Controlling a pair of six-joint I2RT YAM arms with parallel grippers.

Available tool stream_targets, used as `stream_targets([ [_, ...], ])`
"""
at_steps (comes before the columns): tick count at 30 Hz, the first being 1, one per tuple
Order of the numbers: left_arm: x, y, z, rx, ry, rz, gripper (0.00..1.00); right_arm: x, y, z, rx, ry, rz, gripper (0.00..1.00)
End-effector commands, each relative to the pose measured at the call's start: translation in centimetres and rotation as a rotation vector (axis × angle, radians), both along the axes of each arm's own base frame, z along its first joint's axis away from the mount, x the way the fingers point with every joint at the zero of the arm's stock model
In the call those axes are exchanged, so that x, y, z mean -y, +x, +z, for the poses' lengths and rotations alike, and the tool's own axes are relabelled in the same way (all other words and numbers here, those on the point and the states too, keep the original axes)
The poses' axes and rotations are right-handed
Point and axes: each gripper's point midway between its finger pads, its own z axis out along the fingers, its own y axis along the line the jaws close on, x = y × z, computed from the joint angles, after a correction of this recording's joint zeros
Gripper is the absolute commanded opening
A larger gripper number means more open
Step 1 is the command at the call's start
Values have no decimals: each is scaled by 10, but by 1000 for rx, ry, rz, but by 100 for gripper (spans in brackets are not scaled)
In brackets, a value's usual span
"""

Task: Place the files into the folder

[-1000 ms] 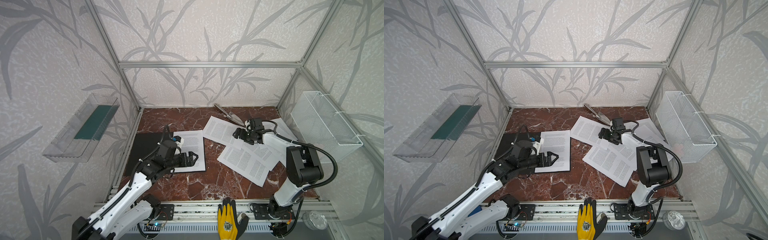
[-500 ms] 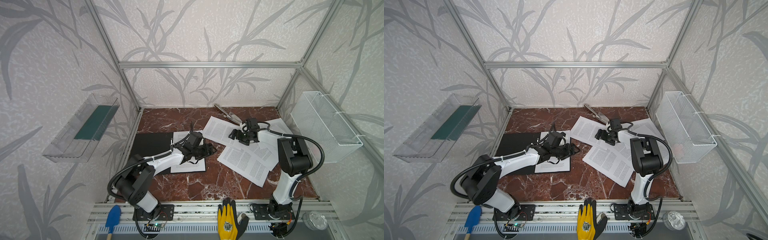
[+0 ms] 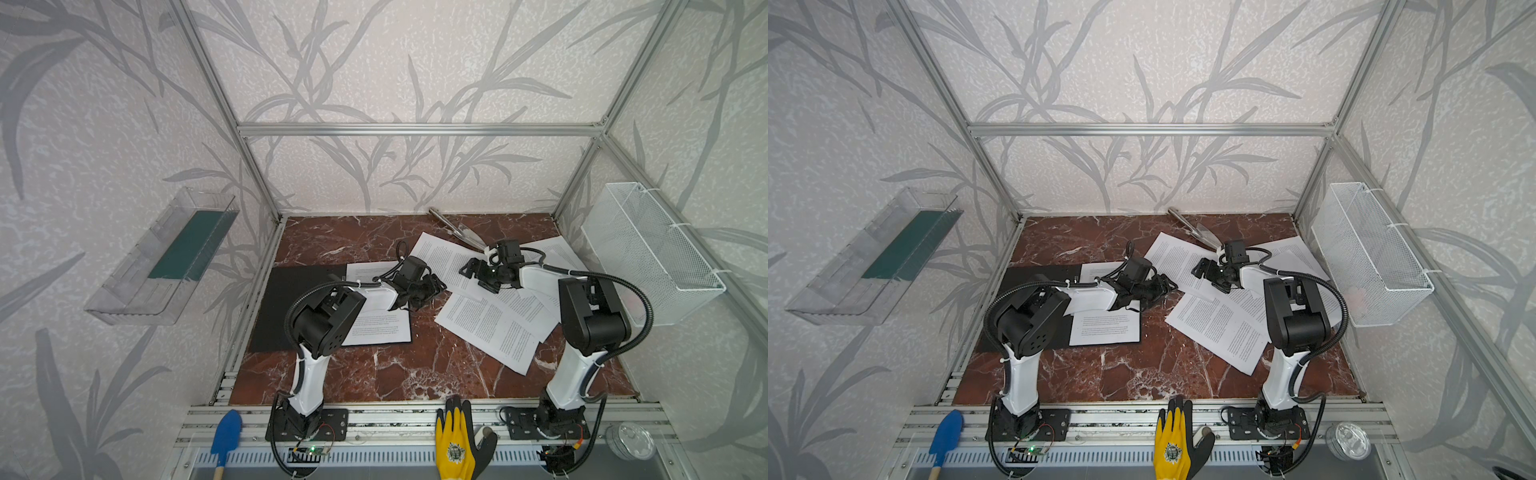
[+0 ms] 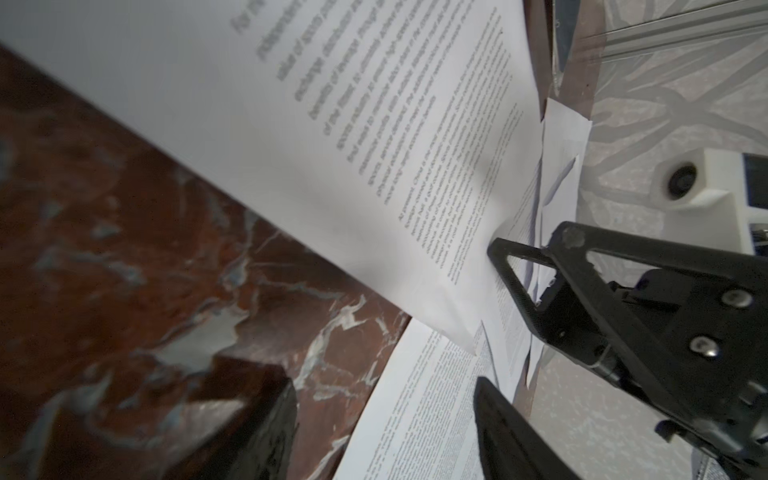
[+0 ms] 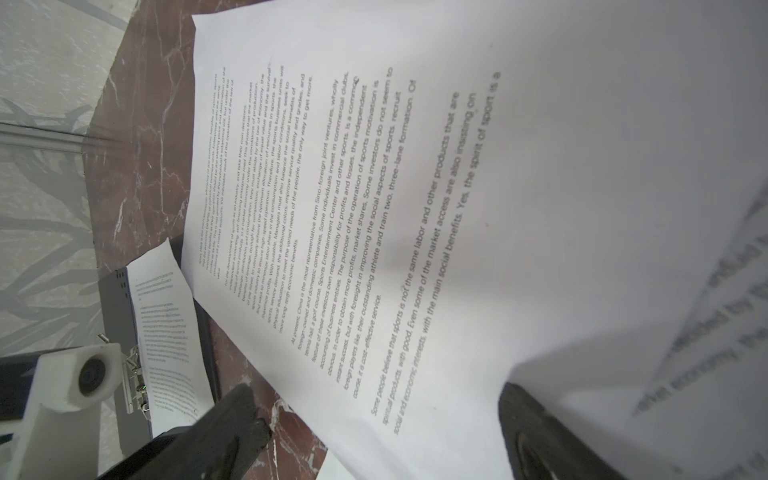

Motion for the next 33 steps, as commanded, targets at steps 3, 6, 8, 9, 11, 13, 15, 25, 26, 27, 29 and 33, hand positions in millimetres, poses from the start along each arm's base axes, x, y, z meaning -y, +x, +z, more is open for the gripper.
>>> stream_targets([
  [3, 3, 25, -3, 33, -57, 143, 69, 2, -14, -21, -89, 60, -15, 92],
  [6, 2, 31, -11, 35, -63, 194, 69, 2, -12, -19, -85, 75, -14, 92],
  [8, 2, 35, -17, 41, -77, 232, 69, 2, -12, -17, -79, 85, -12, 92],
  [9, 3, 37, -18, 42, -88, 241, 69, 2, -11, -17, -77, 89, -12, 92],
  [11, 5, 42, -21, 49, -104, 262, 69, 1, -10, -15, -69, 99, -8, 92],
  [13, 6, 46, -23, 68, -106, 279, 70, 0, -10, -15, -77, 117, -13, 92],
  [15, 6, 52, -22, 92, -113, 297, 70, -1, -10, -16, -89, 139, -22, 92],
  [25, 14, 73, -5, 197, -171, 328, 62, -1, -9, -18, -98, 185, -32, 92],
  [26, 15, 74, -4, 198, -175, 327, 58, 0, -8, -18, -93, 186, -35, 92],
  [27, 15, 75, -4, 200, -176, 328, 53, 1, -8, -16, -90, 186, -38, 92],
  [29, 14, 77, -3, 209, -174, 335, 47, 1, -8, -14, -85, 186, -40, 92],
  [33, 19, 82, 3, 224, -169, 321, 30, 4, -8, -8, -70, 182, -45, 92],
])
